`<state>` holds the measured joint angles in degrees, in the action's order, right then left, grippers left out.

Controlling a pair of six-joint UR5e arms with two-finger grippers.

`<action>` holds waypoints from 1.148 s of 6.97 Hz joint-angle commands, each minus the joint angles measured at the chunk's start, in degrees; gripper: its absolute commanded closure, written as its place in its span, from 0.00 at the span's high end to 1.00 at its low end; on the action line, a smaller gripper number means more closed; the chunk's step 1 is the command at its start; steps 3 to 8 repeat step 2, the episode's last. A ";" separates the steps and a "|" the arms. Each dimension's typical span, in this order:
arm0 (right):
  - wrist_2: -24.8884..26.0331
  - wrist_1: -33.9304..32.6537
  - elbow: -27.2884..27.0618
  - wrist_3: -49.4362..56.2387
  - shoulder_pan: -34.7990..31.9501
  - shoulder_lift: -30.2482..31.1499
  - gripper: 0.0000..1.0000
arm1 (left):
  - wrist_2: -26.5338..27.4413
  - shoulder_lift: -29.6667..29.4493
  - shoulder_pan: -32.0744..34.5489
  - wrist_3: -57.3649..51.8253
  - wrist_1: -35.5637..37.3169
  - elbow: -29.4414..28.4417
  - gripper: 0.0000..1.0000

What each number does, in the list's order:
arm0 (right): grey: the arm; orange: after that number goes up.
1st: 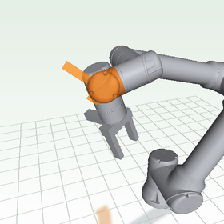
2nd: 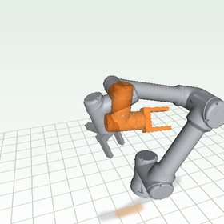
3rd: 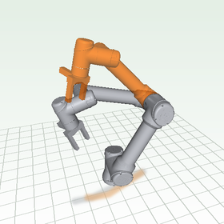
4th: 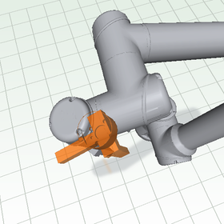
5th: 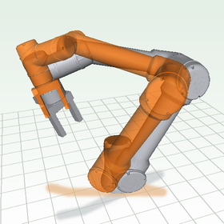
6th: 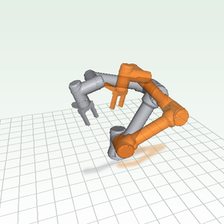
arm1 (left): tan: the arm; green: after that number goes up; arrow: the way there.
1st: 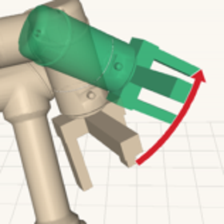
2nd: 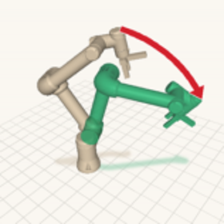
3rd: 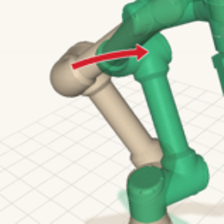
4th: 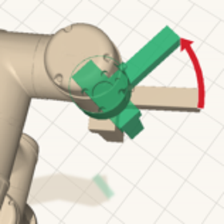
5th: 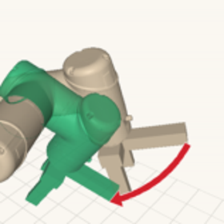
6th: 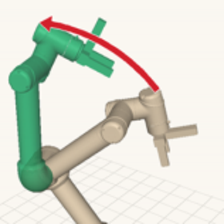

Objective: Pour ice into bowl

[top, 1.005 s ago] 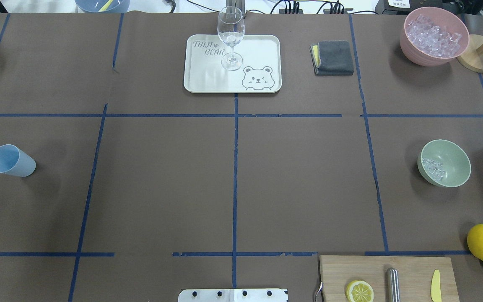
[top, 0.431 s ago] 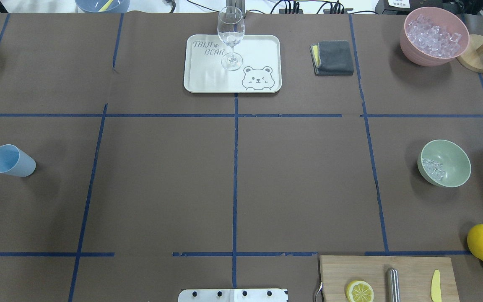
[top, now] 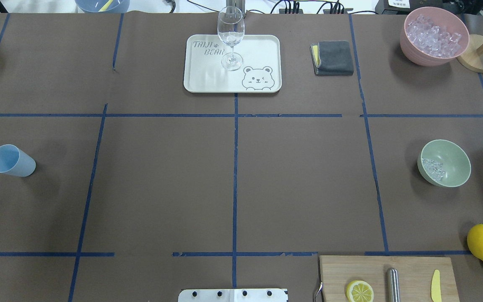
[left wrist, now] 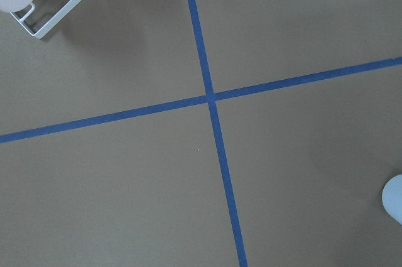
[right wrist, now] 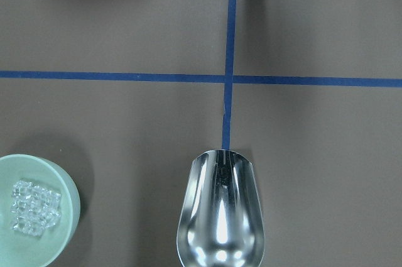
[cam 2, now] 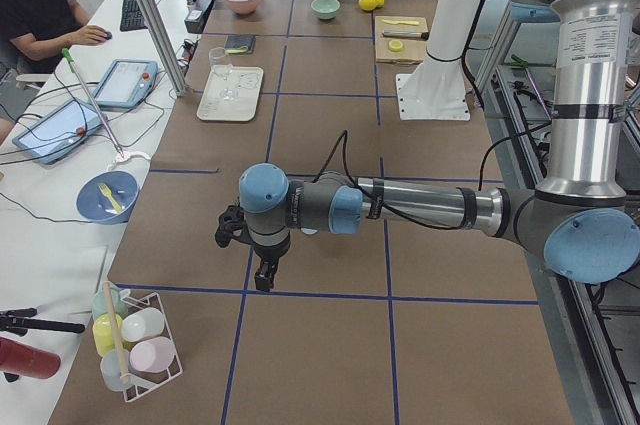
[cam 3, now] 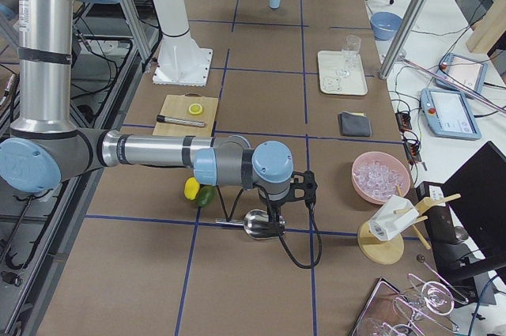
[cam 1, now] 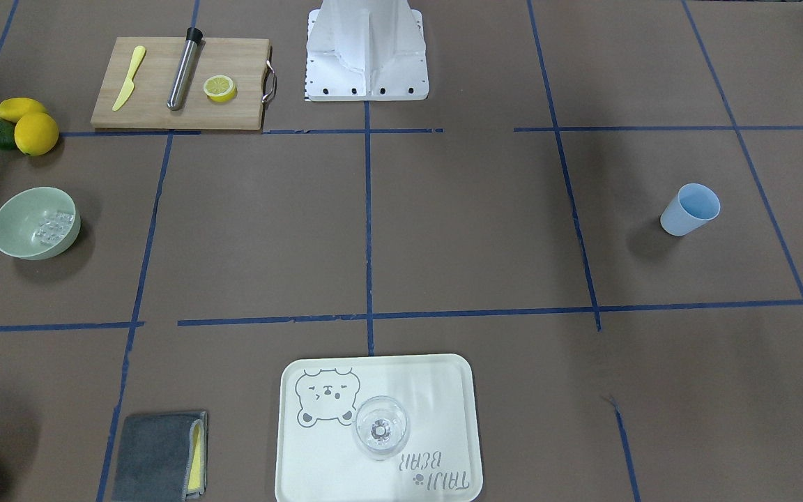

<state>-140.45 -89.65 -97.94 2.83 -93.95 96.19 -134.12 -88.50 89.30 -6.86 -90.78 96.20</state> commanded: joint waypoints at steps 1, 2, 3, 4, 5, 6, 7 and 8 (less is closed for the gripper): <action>0.00 0.00 -0.06 0.07 0.00 -0.13 1.00 | 0.00 0.17 0.00 -0.17 -0.01 -0.05 1.00; -0.09 0.00 -0.15 -0.02 0.00 -0.13 1.00 | 0.00 0.17 0.00 -0.09 -0.01 -0.05 1.00; -0.09 0.00 -0.15 -0.02 0.00 -0.13 1.00 | 0.00 0.17 0.00 -0.09 -0.01 -0.05 1.00; -0.09 0.00 -0.15 -0.02 0.00 -0.13 1.00 | 0.00 0.17 0.00 -0.09 -0.01 -0.05 1.00; -0.09 0.00 -0.15 -0.02 0.00 -0.13 1.00 | 0.00 0.17 0.00 -0.09 -0.01 -0.05 1.00; -0.09 0.00 -0.15 -0.02 0.00 -0.13 1.00 | 0.00 0.17 0.00 -0.09 -0.01 -0.05 1.00; -0.09 0.00 -0.15 -0.02 0.00 -0.13 1.00 | 0.00 0.17 0.00 -0.09 -0.01 -0.05 1.00; -0.09 0.00 -0.15 -0.02 0.00 -0.13 1.00 | 0.00 0.17 0.00 -0.09 -0.01 -0.05 1.00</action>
